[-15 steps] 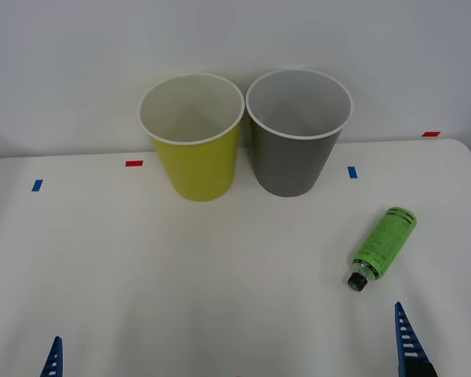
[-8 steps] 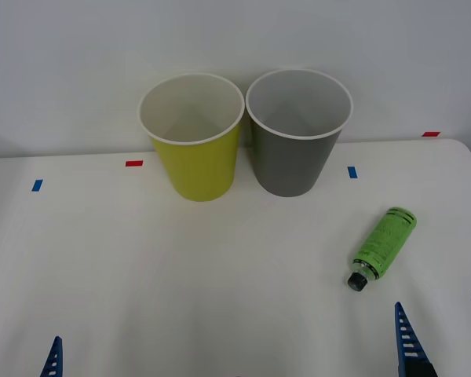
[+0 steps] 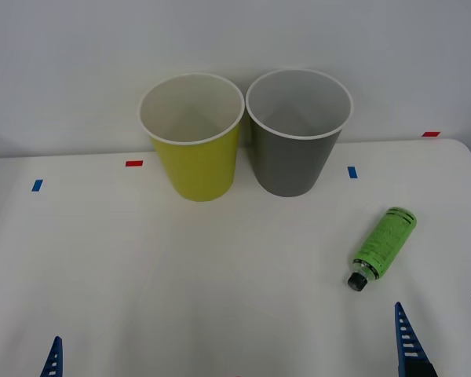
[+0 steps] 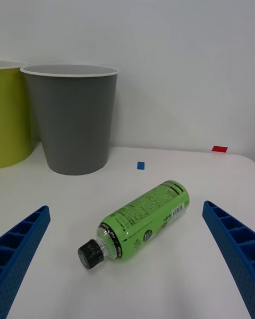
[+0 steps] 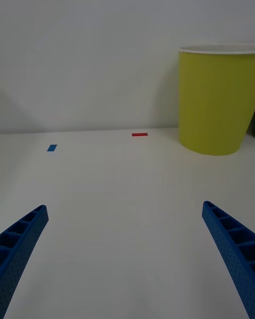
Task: Put cans in the gray bin and PET bottles in the light green bin.
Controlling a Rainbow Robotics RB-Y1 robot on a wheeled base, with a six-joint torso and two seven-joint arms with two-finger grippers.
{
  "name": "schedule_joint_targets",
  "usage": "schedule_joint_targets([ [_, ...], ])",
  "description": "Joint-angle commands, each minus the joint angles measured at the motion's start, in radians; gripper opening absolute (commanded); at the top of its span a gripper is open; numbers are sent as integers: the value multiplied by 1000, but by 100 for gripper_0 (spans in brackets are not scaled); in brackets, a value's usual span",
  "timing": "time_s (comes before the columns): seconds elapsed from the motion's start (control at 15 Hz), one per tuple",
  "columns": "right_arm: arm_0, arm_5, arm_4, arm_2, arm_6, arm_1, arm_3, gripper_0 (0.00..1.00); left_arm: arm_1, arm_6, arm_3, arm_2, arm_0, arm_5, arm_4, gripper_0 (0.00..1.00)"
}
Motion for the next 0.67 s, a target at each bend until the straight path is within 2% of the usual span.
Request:
schedule_joint_targets([
  [0.07,0,0,0,0,0,0,0,100,0,0,0,0,0,0,0,100],
  [0.47,0,0,0,0,0,0,0,100,0,0,0,0,0,0,0,100],
  [0.53,2,21,3,23,0,14,48,100,0,0,0,0,0,0,0,100],
  [0.67,8,-3,6,55,5,12,58,100,0,0,0,0,0,0,0,100],
])
